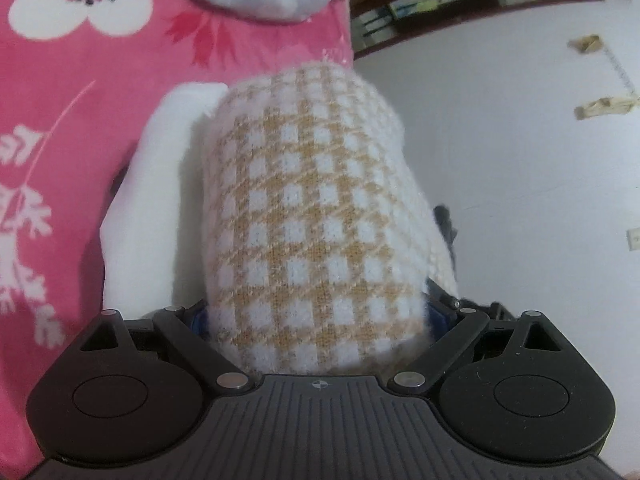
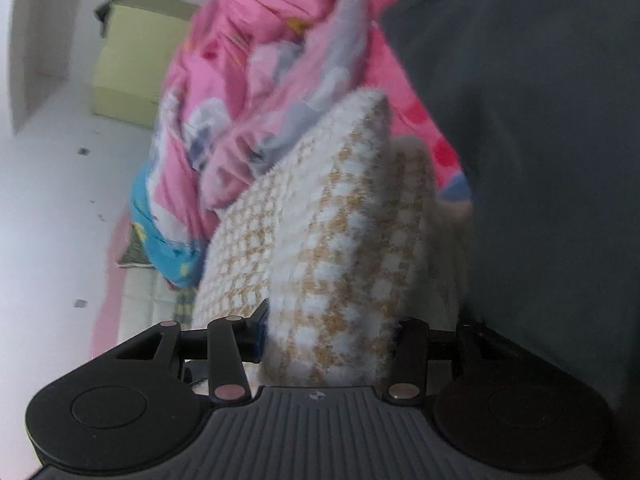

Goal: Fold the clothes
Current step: 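Carry the bundle with both tools onto the folded clothes stack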

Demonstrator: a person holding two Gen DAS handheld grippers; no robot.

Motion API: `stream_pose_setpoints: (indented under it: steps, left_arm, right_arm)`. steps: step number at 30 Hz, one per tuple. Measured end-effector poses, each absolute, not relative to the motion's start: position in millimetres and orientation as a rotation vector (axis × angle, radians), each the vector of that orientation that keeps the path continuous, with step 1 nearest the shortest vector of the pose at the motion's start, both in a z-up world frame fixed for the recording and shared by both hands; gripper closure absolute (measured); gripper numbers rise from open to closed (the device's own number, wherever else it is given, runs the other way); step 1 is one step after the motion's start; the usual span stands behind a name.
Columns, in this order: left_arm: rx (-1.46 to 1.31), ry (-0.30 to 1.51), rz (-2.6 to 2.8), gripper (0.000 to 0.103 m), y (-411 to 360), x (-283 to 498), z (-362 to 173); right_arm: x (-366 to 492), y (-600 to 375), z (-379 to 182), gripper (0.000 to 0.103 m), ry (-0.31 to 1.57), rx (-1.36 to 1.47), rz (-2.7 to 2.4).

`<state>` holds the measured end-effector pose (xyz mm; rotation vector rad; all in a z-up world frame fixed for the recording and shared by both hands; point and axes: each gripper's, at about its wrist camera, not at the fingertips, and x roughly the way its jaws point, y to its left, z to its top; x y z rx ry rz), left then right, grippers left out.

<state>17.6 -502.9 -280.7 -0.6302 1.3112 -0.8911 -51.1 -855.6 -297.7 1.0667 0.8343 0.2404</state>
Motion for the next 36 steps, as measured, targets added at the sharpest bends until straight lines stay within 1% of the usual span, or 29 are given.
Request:
stream_pose_setpoints:
  steps: [2,5,9,15,17,19,20,25,28,30,34,36]
  left_arm:
    - [-0.610,1.321,-0.888,0.010,-505.1,17.8,-275.5]
    - [-0.581,1.333,-0.873,0.009,-505.9,17.1,-265.7]
    - [-0.569,1.301,-0.832,0.010,-489.7,11.8,-247.5]
    - [-0.565,1.084,-0.771,0.010,-442.6,6.9,-187.3]
    - [-0.510,1.052,-0.803,0.010,-445.0,8.6,-168.4]
    - [-0.497,1.044,-0.843,0.009,-446.7,4.6,-160.9]
    - [-0.503,1.055,-0.858,0.009,-447.3,2.2,-162.9]
    - [-0.515,1.192,-0.822,0.009,-449.6,0.4,-201.3]
    - [-0.523,1.256,-0.801,0.008,-449.1,2.6,-222.9]
    - [-0.547,1.284,-0.808,0.007,-447.0,2.8,-232.3]
    - [-0.622,1.347,-0.845,0.003,-452.6,9.2,-257.7]
    - [-0.664,1.368,-0.870,0.003,-457.8,12.2,-264.8]
  right_arm:
    - [-49.3,-856.6,-291.4,0.053,0.843,1.034,0.244]
    - [-46.6,-861.8,-287.2,0.048,0.887,1.011,0.236]
    - [-58.0,-865.4,-259.1,0.045,0.891,0.907,0.187]
    - [-95.4,-859.5,-208.3,0.045,0.816,0.716,0.082]
    - [-100.8,-851.3,-198.4,0.045,0.805,0.675,0.065]
    - [-106.2,-843.1,-188.5,0.045,0.794,0.634,0.048]
    - [-108.6,-839.6,-184.6,0.045,0.790,0.618,0.041]
    - [-104.3,-845.3,-208.0,0.045,0.832,0.718,0.024]
    - [-101.8,-848.7,-222.0,0.040,0.857,0.778,0.015]
    - [-100.1,-850.9,-231.4,0.033,0.874,0.818,0.008]
    - [-88.0,-853.4,-250.2,0.029,0.910,0.906,0.055]
    - [-80.8,-851.7,-258.5,0.030,0.932,0.933,0.088]
